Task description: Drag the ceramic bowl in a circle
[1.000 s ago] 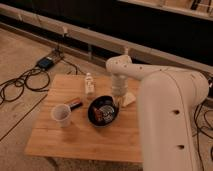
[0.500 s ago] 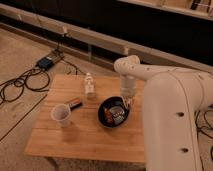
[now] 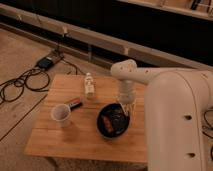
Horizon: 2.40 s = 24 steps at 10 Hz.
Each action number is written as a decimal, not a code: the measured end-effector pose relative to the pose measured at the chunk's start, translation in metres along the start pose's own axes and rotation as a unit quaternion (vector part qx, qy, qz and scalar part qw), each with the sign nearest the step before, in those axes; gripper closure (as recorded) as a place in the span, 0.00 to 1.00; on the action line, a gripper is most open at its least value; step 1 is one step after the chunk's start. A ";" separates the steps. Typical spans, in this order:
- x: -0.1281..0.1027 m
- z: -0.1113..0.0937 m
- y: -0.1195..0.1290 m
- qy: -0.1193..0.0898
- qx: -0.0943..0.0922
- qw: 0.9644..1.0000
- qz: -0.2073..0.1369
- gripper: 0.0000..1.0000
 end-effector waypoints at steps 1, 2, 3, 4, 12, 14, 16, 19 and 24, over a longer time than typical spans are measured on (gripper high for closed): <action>0.003 0.002 0.015 0.005 -0.004 1.000 -0.021 0.92; 0.004 0.004 0.027 0.006 -0.009 0.999 -0.036 0.92; 0.001 0.004 0.045 0.005 -0.015 0.998 -0.057 0.92; -0.005 0.002 0.062 0.002 -0.019 0.997 -0.075 0.92; -0.083 -0.031 0.064 -0.067 0.011 0.997 -0.040 0.92; -0.086 -0.037 0.030 -0.074 0.027 0.997 0.015 0.92; -0.079 -0.032 0.002 -0.068 0.043 0.995 0.057 0.92; -0.058 -0.021 -0.024 -0.054 0.044 0.992 0.104 0.92; -0.034 0.005 -0.006 -0.040 -0.008 0.994 0.104 0.92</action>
